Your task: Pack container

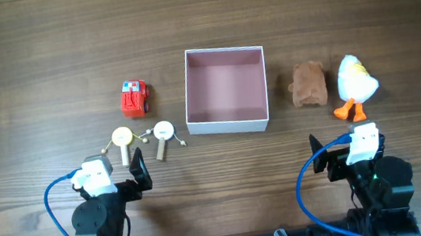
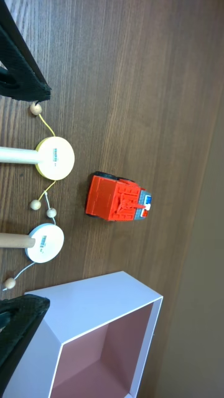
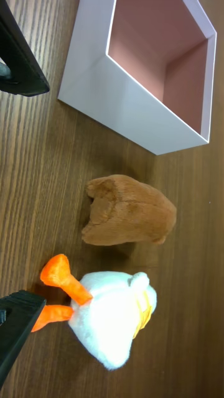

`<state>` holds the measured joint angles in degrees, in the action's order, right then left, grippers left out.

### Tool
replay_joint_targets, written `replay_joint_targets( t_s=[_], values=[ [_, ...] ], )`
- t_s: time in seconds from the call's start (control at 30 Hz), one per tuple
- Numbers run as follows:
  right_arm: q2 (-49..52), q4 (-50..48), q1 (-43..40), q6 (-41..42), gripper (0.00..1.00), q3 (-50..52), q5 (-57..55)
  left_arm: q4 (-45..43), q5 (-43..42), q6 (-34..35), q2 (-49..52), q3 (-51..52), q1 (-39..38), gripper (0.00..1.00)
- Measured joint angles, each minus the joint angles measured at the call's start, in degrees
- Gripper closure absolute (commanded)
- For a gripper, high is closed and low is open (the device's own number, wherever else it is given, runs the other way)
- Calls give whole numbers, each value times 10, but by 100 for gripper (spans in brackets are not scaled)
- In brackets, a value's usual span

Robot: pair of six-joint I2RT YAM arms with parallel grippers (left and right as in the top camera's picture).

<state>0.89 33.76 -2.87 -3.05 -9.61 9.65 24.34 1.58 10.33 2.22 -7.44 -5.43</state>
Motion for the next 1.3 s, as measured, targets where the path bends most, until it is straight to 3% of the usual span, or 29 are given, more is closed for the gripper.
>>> replay_joint_targets(
  t_s=[1.17, 1.3],
  values=[
    [0, -28, 0, 2, 0, 1, 2, 0, 0, 0, 0, 0, 0, 0],
    [0, -71, 0, 88, 0, 1, 55, 0, -30, 0, 0, 0, 0, 0]
  ],
)
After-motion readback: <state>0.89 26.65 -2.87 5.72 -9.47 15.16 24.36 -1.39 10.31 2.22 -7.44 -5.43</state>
